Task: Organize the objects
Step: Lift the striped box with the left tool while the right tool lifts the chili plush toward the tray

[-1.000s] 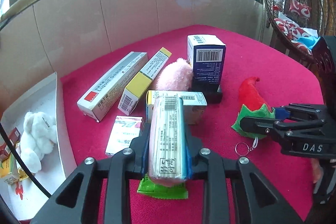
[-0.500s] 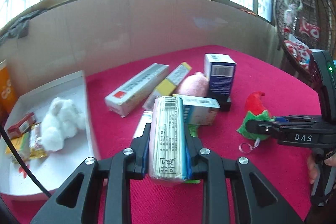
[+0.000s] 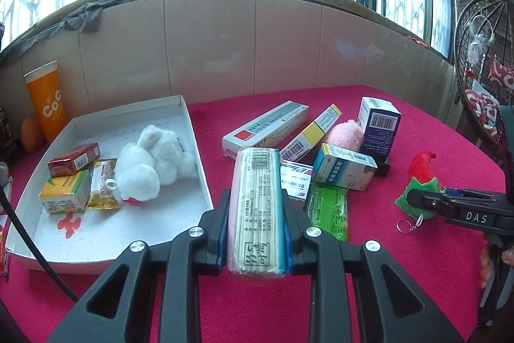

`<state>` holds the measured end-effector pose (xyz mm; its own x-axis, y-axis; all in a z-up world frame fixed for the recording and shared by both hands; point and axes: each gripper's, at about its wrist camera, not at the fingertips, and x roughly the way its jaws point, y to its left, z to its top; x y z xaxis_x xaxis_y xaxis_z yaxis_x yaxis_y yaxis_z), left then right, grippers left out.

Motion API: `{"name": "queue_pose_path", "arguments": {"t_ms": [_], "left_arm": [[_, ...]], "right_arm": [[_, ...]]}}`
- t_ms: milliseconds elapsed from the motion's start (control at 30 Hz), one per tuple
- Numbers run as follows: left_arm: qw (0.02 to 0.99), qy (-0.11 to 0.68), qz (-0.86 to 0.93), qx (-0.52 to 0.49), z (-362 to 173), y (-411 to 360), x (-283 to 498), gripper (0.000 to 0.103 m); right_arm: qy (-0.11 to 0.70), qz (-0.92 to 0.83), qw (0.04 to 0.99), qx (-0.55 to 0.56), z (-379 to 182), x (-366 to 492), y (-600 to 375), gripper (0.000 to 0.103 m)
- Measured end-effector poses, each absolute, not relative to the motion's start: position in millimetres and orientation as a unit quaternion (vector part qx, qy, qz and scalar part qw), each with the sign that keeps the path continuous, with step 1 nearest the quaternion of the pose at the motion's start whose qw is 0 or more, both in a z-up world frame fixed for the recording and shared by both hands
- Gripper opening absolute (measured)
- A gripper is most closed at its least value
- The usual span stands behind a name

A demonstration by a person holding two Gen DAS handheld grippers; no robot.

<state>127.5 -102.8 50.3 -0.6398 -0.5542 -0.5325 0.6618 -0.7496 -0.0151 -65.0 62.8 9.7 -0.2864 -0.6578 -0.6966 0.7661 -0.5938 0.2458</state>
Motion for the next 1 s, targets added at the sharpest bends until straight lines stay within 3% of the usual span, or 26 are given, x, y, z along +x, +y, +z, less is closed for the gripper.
{"name": "queue_pose_path", "arguments": {"t_ms": [1000], "left_arm": [[0.377,0.103,-0.892,0.226,55.9,-111.6,165.0,0.025]], "right_arm": [[0.133,-0.785,0.5,0.341,33.5,4.0,12.5,0.048]]}}
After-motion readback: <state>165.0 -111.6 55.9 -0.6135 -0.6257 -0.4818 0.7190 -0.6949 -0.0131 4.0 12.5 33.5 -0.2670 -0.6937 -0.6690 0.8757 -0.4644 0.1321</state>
